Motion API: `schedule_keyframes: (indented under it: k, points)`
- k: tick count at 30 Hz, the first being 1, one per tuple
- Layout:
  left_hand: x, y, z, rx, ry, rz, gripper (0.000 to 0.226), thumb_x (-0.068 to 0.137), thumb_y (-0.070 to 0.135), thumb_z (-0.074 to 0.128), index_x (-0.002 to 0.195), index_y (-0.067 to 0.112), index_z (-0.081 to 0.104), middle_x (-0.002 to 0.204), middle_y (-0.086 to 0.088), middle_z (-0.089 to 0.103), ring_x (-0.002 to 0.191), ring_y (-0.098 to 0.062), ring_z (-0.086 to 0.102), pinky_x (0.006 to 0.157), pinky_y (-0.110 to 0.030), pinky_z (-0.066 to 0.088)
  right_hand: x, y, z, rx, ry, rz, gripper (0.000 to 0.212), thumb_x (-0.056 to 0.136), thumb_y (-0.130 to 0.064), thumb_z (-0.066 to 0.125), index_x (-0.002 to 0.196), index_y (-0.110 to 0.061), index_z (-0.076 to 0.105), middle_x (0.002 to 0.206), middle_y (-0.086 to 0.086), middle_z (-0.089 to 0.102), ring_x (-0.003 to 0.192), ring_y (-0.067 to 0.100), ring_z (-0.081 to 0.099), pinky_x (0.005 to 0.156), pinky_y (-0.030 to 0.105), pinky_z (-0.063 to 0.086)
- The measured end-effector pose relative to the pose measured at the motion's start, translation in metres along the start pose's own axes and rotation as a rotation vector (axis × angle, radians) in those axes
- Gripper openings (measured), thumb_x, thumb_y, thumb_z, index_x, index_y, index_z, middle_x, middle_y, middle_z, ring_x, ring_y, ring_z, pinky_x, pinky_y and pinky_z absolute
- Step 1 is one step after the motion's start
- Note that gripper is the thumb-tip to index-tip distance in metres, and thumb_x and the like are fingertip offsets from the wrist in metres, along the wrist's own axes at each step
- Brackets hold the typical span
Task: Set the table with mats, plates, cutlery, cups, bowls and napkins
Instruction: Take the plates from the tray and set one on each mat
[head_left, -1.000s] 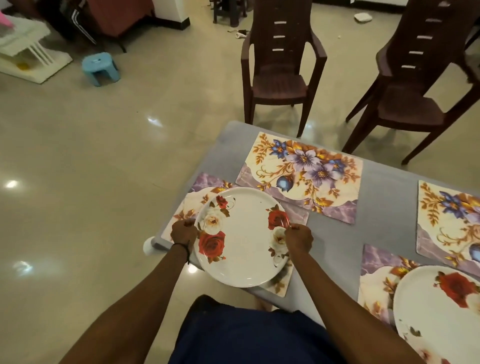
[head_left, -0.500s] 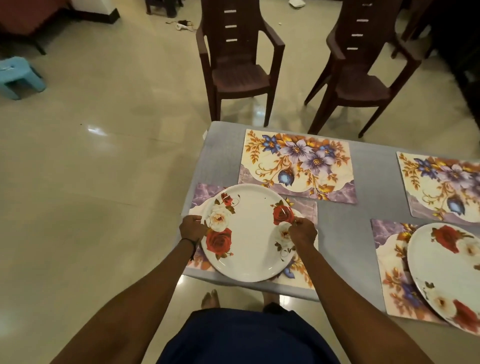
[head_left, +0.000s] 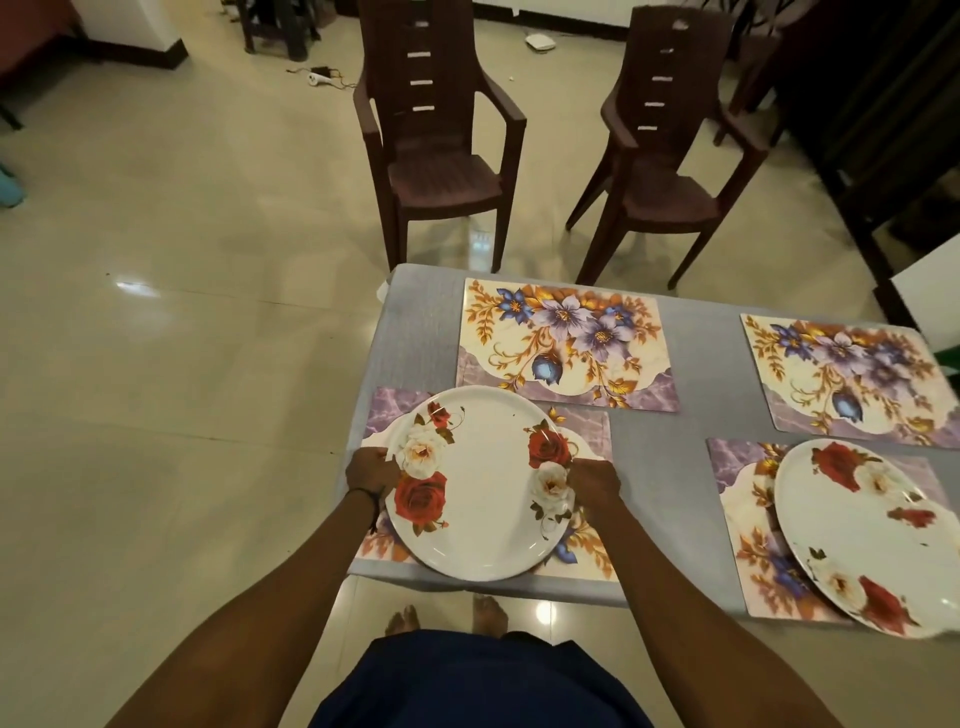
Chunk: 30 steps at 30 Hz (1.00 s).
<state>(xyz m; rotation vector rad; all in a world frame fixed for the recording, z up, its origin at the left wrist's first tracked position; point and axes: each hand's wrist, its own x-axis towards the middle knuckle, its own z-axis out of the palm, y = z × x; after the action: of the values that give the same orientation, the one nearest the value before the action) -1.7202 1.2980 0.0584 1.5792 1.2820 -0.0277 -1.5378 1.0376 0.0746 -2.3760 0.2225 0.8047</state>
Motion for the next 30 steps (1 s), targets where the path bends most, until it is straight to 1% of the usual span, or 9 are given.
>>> schedule_keyframes:
  k: [3,5,8,11,13,15,17,26,30]
  points:
    - [-0.002,0.003,0.002,0.028,0.011,-0.021,0.045,0.054,0.023,0.061,0.091,0.003,0.077,0.09,-0.02,0.074,0.089,-0.037,0.068,0.083,-0.048,0.057,0.003,-0.002,0.0,0.1,0.048,0.041,0.017,0.095,-0.014,0.056,0.079,-0.012,0.063,0.078,0.002,0.063,0.076,0.019,0.061,0.057,0.021,0.041]
    - [-0.012,0.009,0.002,0.049,0.028,-0.023,0.034,0.064,0.019,0.069,0.092,0.003,0.076,0.091,-0.02,0.073,0.089,-0.037,0.069,0.083,-0.048,0.056,0.003,-0.001,0.002,0.058,0.034,0.019,0.024,0.09,-0.012,0.061,0.067,-0.015,0.057,0.073,0.004,0.061,0.066,0.015,0.055,0.063,0.026,0.045]
    - [-0.017,0.008,0.002,0.031,0.045,-0.042,0.041,0.059,0.026,0.068,0.094,0.005,0.076,0.094,-0.019,0.073,0.091,-0.036,0.068,0.085,-0.046,0.056,0.009,0.005,0.005,0.106,0.012,0.063,0.022,0.088,-0.011,0.062,0.067,-0.017,0.056,0.08,0.009,0.065,0.075,0.02,0.06,0.071,0.033,0.052]
    - [-0.012,-0.005,0.006,0.045,0.04,-0.052,0.033,0.064,0.022,0.073,0.094,0.008,0.077,0.097,-0.017,0.074,0.095,-0.035,0.068,0.087,-0.046,0.056,0.011,0.009,0.009,0.176,0.011,0.101,0.016,0.089,-0.011,0.061,0.073,-0.014,0.058,0.093,0.011,0.067,0.078,0.02,0.059,0.075,0.034,0.052]
    - [-0.013,-0.005,0.005,0.04,0.049,-0.06,0.033,0.066,0.021,0.074,0.096,0.008,0.077,0.099,-0.016,0.074,0.096,-0.035,0.068,0.088,-0.046,0.055,0.01,0.005,0.013,0.198,-0.012,0.086,0.007,0.091,-0.012,0.059,0.093,-0.012,0.066,0.107,0.011,0.068,0.086,0.021,0.06,0.08,0.033,0.052]
    - [-0.011,-0.006,0.006,0.063,0.055,-0.057,0.026,0.072,0.016,0.073,0.095,0.005,0.076,0.098,-0.018,0.073,0.096,-0.036,0.067,0.086,-0.044,0.055,0.007,0.002,0.016,0.214,-0.024,0.052,0.031,0.093,-0.018,0.059,0.124,-0.014,0.061,0.125,0.009,0.064,0.108,0.027,0.06,0.094,0.038,0.051]
    - [-0.012,-0.004,0.005,0.083,0.061,-0.034,0.031,0.065,0.022,0.066,0.088,0.004,0.077,0.091,-0.019,0.073,0.091,-0.037,0.067,0.081,-0.044,0.056,0.002,-0.003,0.017,0.189,-0.035,0.014,0.045,0.092,-0.021,0.062,0.135,-0.016,0.052,0.133,0.009,0.06,0.119,0.031,0.057,0.1,0.041,0.048]
    - [-0.01,-0.005,0.0,0.014,0.067,-0.049,0.049,0.052,0.023,0.058,0.094,0.003,0.076,0.093,-0.019,0.073,0.091,-0.037,0.068,0.085,-0.044,0.056,-0.008,0.0,0.023,0.173,-0.049,-0.004,0.037,0.091,-0.018,0.056,0.128,-0.018,0.06,0.121,0.008,0.068,0.107,0.029,0.063,0.095,0.044,0.053]
    - [-0.014,-0.005,-0.001,0.017,0.112,-0.039,0.035,0.063,0.017,0.066,0.094,0.003,0.075,0.092,-0.02,0.073,0.09,-0.039,0.068,0.084,-0.047,0.057,-0.017,-0.007,0.024,0.171,-0.021,-0.03,0.037,0.096,-0.018,0.052,0.133,-0.016,0.059,0.125,0.008,0.066,0.112,0.03,0.062,0.098,0.041,0.052]
